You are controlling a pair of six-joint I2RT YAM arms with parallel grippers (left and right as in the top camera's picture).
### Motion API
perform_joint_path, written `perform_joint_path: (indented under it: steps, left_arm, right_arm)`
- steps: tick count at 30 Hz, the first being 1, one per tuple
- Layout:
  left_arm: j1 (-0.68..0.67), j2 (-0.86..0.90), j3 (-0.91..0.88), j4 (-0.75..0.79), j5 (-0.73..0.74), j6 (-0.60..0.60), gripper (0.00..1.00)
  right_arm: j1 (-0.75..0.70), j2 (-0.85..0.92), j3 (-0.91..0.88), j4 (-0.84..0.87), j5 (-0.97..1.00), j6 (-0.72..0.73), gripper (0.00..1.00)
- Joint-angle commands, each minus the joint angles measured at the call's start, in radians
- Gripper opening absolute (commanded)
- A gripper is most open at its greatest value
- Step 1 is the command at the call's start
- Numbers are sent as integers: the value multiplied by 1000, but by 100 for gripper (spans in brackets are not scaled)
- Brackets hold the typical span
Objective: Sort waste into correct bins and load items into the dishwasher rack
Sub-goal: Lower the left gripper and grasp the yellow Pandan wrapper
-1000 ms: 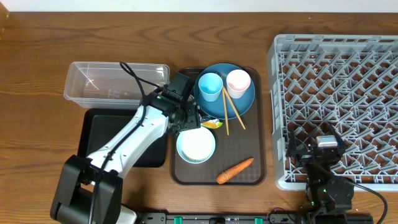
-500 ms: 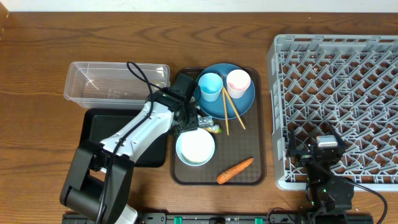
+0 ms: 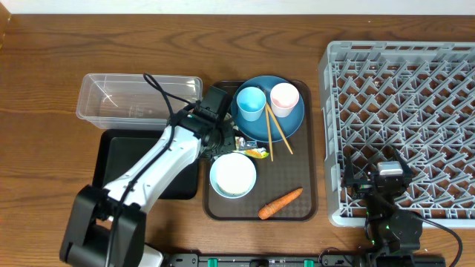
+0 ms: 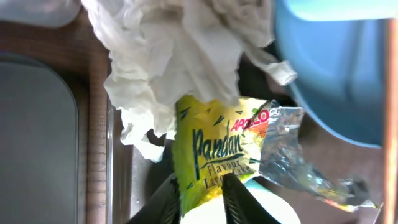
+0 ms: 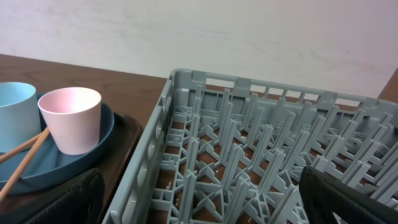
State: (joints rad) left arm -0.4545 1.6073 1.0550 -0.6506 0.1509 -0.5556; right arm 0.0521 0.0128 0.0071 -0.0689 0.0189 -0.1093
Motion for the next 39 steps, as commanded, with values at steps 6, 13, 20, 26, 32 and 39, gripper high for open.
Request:
perform_joint_path:
  steps: [6, 13, 20, 26, 32, 39]
  left_arm:
    - [0, -31, -6, -5, -6, -3, 21]
    - [-2, -30, -7, 1, -6, -3, 35]
    - [-2, 23, -18, 35, -13, -3, 35]
    - [-2, 47, -18, 52, -13, -3, 35]
    - [-2, 47, -18, 55, -13, -3, 40]
    - [-2, 47, -18, 54, -13, -3, 46]
  right_arm:
    - [2, -2, -2, -3, 6, 7, 99]
    - [2, -2, -2, -3, 6, 7, 99]
    - [2, -2, -2, -3, 6, 7, 99]
    - [2, -2, -2, -3, 6, 7, 99]
    - [2, -2, -2, -3, 6, 7, 99]
    - [2, -2, -2, -3, 6, 7, 99]
